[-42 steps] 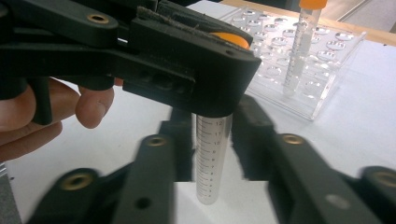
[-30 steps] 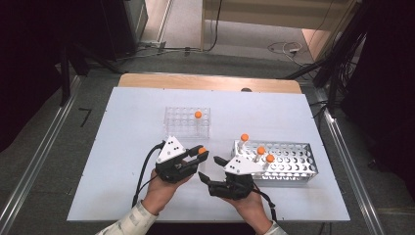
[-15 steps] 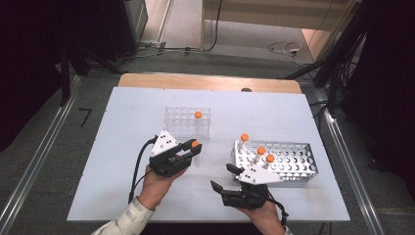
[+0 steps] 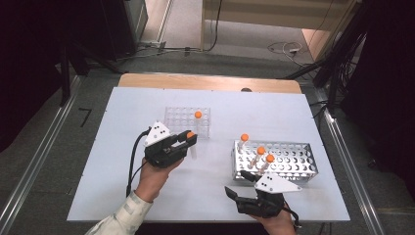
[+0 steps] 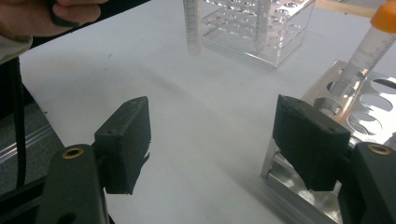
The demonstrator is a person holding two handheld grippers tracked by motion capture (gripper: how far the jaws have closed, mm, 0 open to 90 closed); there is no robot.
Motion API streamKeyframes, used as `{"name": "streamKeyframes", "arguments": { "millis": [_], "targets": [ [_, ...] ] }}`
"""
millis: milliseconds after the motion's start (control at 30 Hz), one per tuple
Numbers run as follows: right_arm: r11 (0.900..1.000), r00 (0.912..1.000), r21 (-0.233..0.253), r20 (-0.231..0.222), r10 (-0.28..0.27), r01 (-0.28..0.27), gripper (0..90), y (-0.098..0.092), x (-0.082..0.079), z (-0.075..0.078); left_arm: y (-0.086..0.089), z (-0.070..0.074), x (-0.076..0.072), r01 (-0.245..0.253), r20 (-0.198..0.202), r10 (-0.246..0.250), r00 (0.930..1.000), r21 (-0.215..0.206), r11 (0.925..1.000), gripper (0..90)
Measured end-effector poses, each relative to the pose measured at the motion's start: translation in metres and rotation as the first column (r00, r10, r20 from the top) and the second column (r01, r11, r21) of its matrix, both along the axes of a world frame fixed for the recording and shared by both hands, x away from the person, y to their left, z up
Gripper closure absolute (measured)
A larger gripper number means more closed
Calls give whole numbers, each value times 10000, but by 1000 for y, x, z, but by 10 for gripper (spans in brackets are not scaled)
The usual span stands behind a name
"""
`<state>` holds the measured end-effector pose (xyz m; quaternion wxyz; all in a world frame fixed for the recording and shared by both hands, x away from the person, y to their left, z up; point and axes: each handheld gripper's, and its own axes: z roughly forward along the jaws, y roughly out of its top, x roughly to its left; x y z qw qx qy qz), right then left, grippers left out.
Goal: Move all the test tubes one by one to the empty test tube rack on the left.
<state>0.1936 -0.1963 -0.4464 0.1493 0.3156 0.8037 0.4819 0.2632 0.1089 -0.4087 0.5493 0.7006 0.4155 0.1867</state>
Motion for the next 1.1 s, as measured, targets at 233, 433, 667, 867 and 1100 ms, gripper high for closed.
{"name": "streamKeyframes", "arguments": {
  "millis": [233, 433, 667, 867, 1100],
  "targets": [
    [9999, 9999, -5, -38, -121, 121, 264, -5, -2, -2, 6, 10, 21, -411, -52, 412, 9991, 198, 9990, 700],
    [9999, 9999, 2, -50, -153, 153, 264, -5, -1, -2, 5, 16, 36, -646, -131, 650, 9978, 264, 9976, 700],
    [9999, 9999, 33, -55, -149, 150, 264, -5, -1, -2, 3, 25, 52, -1002, -65, 1006, 9949, 400, 9942, 700],
    [9998, 9998, 74, -53, -175, 175, 265, -7, -1, -1, 5, 26, 63, -1322, -82, 1326, 9911, 387, 9905, 701],
    [9998, 9998, 76, -85, -164, 165, 266, -7, -1, -1, 5, 28, 72, -1533, -74, 1537, 9881, 361, 9875, 701]
  ]
}}
